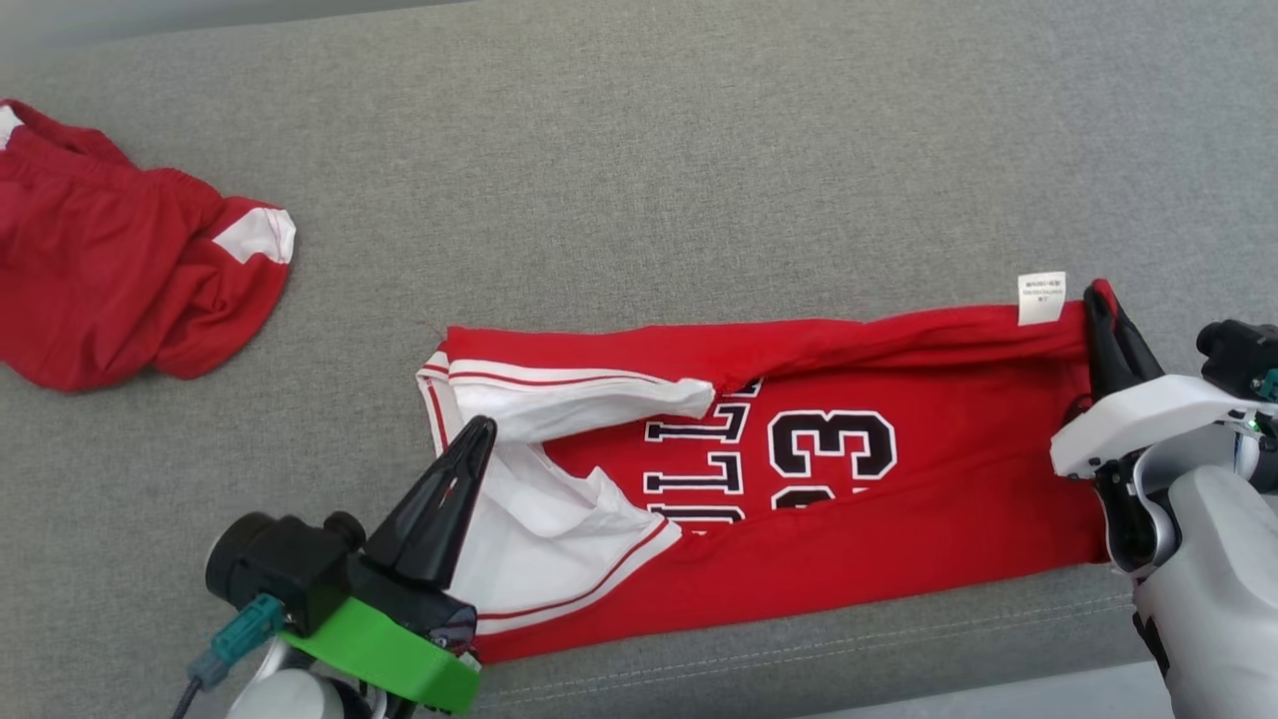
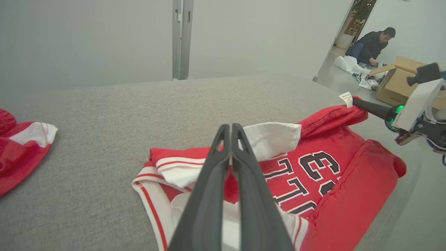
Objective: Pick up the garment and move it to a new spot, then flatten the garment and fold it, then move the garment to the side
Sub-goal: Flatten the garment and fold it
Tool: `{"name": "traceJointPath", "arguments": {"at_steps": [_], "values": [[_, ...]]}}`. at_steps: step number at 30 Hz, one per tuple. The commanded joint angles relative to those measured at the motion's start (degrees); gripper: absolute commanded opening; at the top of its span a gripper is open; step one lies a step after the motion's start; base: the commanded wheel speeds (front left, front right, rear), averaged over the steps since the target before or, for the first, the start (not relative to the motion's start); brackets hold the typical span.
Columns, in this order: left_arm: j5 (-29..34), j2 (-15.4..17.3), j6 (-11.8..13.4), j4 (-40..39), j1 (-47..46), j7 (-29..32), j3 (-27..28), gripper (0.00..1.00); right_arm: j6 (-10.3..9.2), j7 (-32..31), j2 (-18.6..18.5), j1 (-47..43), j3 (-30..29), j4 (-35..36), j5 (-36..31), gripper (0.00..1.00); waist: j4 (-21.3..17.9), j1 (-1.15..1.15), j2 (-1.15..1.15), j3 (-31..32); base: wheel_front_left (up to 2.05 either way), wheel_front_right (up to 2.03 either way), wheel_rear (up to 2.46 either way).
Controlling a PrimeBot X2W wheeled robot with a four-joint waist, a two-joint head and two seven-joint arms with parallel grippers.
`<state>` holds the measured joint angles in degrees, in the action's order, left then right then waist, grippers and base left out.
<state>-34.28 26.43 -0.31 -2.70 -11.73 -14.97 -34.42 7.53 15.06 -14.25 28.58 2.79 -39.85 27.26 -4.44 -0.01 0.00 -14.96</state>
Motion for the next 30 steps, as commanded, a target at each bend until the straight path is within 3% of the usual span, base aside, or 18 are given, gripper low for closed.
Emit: {"name": "traceJointPath", "arguments": {"at_steps": [1, 13, 14, 15, 16, 26, 27, 29, 30], "values": [[1.09, -0.68, -0.42, 0.87, 1.33, -0.23, 0.89, 0.0, -0.08, 0.25, -0.55, -1.26, -0.45, 0.58, 0.34, 0.0, 0.39, 0.01, 0.0, 0.02, 0.0, 0.0, 0.0], [5.19, -7.64, -4.79, 10.08, 7.13, -0.19, 5.19, 0.0, -0.08, 0.24, 0.7, -6.99, -3.02, 3.68, 2.17, 0.0, 1.28, 0.01, 0.0, 1.51, 0.0, 0.0, 0.0], [5.48, -8.24, -5.01, 11.0, 7.36, -0.19, 5.2, 0.0, -0.08, 0.24, 0.78, -7.39, -3.12, 3.79, 2.26, 0.11, 1.33, 0.01, 0.0, 1.69, 0.0, 0.0, 0.0], [6.37, -8.53, -5.21, 11.93, 7.47, -0.2, 5.14, 0.0, -0.08, 0.24, 0.79, -7.75, -3.34, 4.0, 2.36, 0.96, 1.42, 0.01, 0.0, 1.91, 0.0, 0.0, 0.0], [7.25, -8.71, -5.33, 12.89, 7.47, -0.19, 5.04, 0.0, -0.08, 0.24, 0.95, -8.12, -3.51, 4.21, 2.56, 1.0, 1.46, 0.01, 0.0, 2.14, 0.0, 0.0, 0.0], [10.74, -12.61, -6.45, 18.84, 9.02, -0.19, 7.09, 0.0, -0.08, 0.24, 1.67, -11.74, -5.86, 8.72, 2.22, 1.0, 1.86, 0.01, 0.0, 3.72, 0.0, 0.0, 0.0], [10.35, -12.93, -6.62, 19.38, 9.24, -0.19, 7.13, 0.09, -0.08, 0.24, 1.64, -11.93, -6.06, 8.87, 2.07, 1.0, 1.9, 0.01, 0.0, 3.82, 0.0, 0.0, 0.0], [10.9, -13.41, -6.72, 19.51, 9.08, -0.19, 7.62, 0.47, -0.08, 0.24, 1.7, -12.37, -6.44, 9.0, 1.67, 1.0, 1.99, 0.01, 0.0, 4.03, 0.0, 0.0, 0.0], [11.24, -13.73, -6.75, 19.56, 9.2, -0.19, 7.79, 0.92, -0.08, 0.24, 1.73, -12.6, -6.66, 9.02, 1.57, 1.0, 2.04, 0.01, 0.0, 4.11, 0.0, 0.0, 0.0]]}}
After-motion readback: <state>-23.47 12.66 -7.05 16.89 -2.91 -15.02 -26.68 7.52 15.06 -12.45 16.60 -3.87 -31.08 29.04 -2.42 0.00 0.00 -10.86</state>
